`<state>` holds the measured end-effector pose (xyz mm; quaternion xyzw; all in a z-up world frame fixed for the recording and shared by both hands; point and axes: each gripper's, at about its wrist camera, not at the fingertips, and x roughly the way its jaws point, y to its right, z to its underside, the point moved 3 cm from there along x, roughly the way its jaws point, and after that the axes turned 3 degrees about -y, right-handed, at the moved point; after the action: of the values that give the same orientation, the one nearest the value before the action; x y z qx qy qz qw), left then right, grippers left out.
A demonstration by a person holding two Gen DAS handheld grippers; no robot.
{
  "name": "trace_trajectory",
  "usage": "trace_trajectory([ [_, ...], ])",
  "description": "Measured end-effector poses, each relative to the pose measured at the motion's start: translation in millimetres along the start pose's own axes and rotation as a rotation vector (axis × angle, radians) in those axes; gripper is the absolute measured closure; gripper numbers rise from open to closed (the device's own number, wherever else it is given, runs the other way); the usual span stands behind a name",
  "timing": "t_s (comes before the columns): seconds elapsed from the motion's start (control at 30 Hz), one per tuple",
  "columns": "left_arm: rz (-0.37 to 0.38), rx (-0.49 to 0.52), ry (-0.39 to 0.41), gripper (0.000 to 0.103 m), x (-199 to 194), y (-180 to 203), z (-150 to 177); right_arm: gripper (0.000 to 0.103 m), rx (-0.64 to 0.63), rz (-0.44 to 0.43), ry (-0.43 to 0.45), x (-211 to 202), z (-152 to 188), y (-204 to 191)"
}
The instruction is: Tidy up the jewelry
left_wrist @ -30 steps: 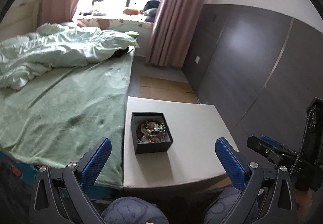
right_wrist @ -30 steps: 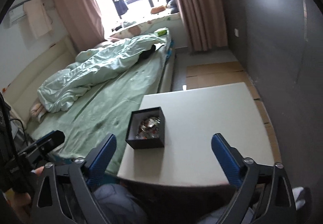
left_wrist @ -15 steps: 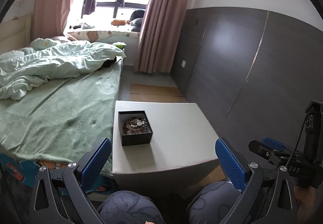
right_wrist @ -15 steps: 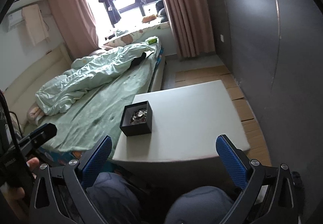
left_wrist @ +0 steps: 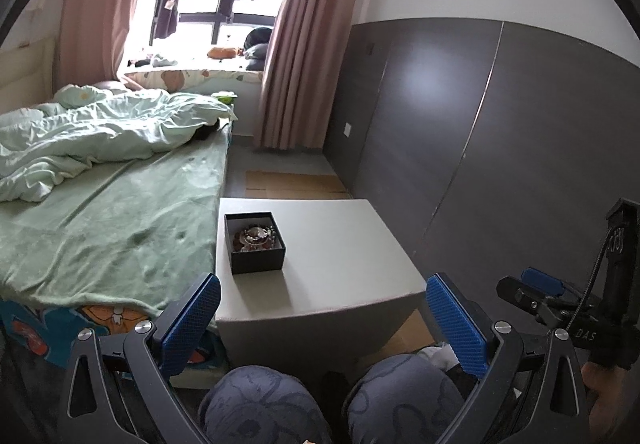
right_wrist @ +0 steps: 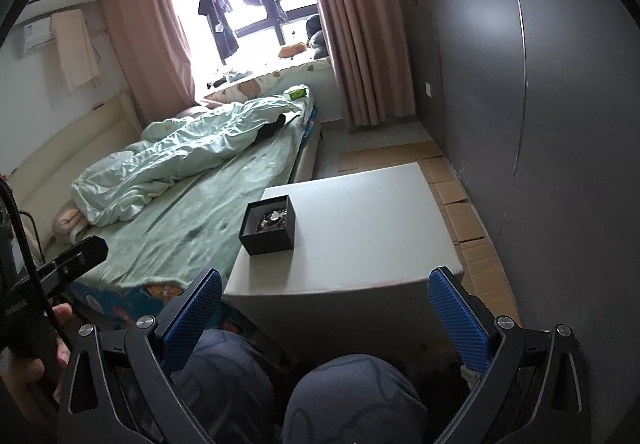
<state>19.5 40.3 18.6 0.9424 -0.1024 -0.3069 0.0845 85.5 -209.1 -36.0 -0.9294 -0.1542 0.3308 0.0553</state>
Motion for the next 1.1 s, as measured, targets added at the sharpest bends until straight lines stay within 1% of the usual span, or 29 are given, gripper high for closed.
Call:
trace_trajectory([
  [0.27, -0.001, 0.016, 0.022, 0.0, -14, 4, -4, 0.0, -0.013, -0.008, 0.005, -11, 2, -11],
  [0.53, -0.002, 0.012, 0.012, 0.0, -13, 1, 0, 0.0, 0.002, 0.022, 0.009, -9, 3, -6],
  [0.67, -0.003, 0.019, 0.004, 0.0, -12, 1, 0, 0.0, -0.009, 0.033, 0.005, -9, 4, -10],
  [0.77, -0.01, 0.02, 0.003, 0.0, -12, 1, 0, 0.0, -0.007, 0.012, 0.01, -9, 3, -13],
  [0.9, -0.005, 0.02, -0.001, 0.0, -10, 2, 1, 0.0, -0.027, 0.04, 0.007, -10, 5, -17],
  [1.1, -0.014, 0.03, 0.003, 0.0, -12, 4, 2, 0.0, -0.014, 0.035, 0.021, -13, 4, -13],
])
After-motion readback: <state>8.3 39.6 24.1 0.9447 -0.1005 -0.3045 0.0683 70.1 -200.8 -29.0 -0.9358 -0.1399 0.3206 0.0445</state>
